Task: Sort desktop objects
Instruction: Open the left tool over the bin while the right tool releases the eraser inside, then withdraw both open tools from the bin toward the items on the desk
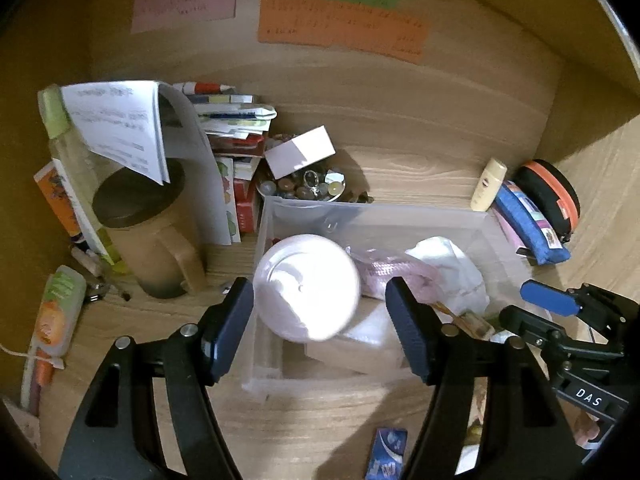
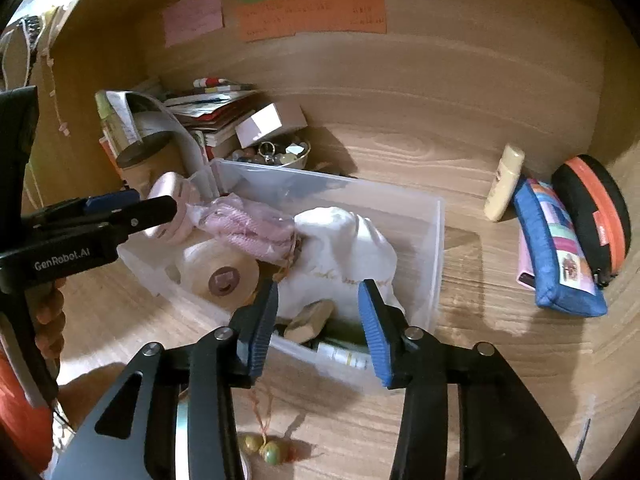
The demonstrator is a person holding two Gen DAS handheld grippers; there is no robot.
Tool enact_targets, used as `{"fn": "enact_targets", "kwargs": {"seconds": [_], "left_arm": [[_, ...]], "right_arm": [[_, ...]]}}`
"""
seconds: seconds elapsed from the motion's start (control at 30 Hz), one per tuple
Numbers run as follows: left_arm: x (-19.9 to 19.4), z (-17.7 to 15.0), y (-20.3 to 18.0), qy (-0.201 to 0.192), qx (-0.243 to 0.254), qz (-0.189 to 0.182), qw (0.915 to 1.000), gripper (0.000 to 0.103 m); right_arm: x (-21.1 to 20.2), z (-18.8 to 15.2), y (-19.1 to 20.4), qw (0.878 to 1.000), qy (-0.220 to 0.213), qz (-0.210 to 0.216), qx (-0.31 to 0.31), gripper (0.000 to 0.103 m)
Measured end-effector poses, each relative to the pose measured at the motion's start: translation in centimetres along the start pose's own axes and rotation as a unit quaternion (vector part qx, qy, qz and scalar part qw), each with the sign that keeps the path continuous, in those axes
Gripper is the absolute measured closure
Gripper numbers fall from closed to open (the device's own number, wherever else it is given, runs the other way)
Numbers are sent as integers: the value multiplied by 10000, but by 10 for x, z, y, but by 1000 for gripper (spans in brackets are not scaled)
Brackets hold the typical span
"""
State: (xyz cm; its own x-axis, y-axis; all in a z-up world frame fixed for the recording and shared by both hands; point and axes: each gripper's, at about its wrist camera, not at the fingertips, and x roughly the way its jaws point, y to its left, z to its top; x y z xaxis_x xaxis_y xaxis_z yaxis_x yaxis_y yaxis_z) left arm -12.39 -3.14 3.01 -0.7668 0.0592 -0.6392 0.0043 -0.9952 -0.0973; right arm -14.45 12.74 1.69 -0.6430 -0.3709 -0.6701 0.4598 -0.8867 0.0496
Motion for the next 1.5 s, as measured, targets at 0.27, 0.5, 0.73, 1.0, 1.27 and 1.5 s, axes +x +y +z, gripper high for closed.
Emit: {"fn": "enact_targets", "kwargs": {"seconds": [0.27,0.5,0.73,1.0,1.27,1.5], "left_arm": [[-22,-15,-7,-52,161,42,9998,31],[-25,-42,-8,242,311,27,9992,31],[-14,-83,2,827,382,147,9957,31],[-10,-115,2,1220,471,97,9914,31],[-17,-128,-5,1331,708,18,9886,31],[-13,-128,-18,1384,848,-155,9866,31]], "right_arm": [[-19,-20,8,9998,-5,-43,-170,65],[-17,-52,4,9992,338,-66,-183,65],[-14,-82,-5,9975,685,19,-189,65],[-16,-98,-2,9963,817,136,-246,65],[-9,-107,7,9943,970,224,-369,64],[-3,-101,12,9941,969,253,-417,64]]}}
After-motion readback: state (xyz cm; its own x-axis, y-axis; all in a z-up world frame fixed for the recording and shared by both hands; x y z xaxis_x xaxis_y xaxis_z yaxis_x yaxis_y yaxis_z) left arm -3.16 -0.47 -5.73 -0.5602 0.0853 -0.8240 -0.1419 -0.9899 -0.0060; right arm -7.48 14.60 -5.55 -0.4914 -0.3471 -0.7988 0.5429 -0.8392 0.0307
